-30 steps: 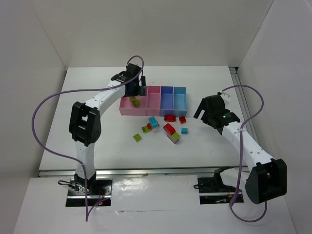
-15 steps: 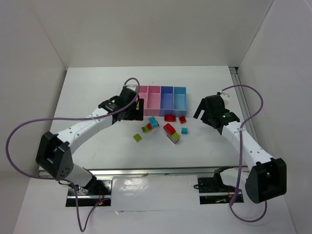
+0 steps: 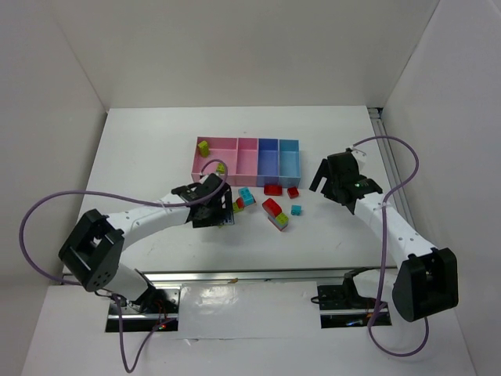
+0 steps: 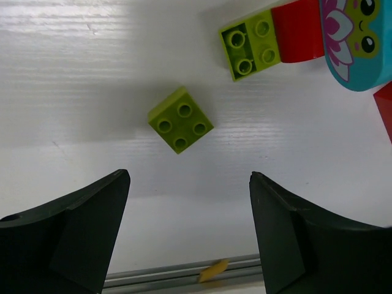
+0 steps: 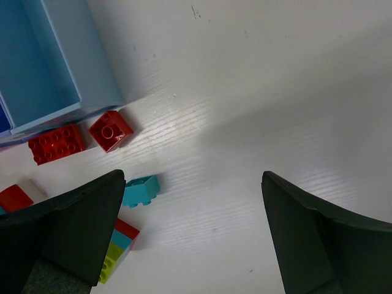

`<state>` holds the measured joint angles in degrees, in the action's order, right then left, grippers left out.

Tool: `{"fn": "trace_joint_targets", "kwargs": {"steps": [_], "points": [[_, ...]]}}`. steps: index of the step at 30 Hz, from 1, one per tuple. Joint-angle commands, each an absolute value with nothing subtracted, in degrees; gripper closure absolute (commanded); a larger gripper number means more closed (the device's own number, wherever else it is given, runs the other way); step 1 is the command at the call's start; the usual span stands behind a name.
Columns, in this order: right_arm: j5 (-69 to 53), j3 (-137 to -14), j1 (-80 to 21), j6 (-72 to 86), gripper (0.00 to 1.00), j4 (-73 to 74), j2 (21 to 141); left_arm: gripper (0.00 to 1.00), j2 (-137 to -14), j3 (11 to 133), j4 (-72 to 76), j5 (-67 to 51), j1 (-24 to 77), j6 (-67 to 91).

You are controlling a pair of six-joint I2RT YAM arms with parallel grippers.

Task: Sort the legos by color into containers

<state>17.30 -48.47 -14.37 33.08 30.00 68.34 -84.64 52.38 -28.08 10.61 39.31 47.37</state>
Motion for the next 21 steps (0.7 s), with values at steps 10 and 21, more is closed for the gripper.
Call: {"fn": "trace_joint_targets", "kwargs": {"steps": [10, 21], "points": [[17.75, -49.39, -14.68, 32.26, 0.0, 29.18, 66.97, 0.22, -90.18, 53.34, -28.91, 16.69, 41.13, 65.64], [16.0, -50.54, -14.68, 30.59, 0.0, 29.53, 68.2, 0.32, -97.03, 55.55, -27.6, 19.51, 41.13, 65.83]]}}
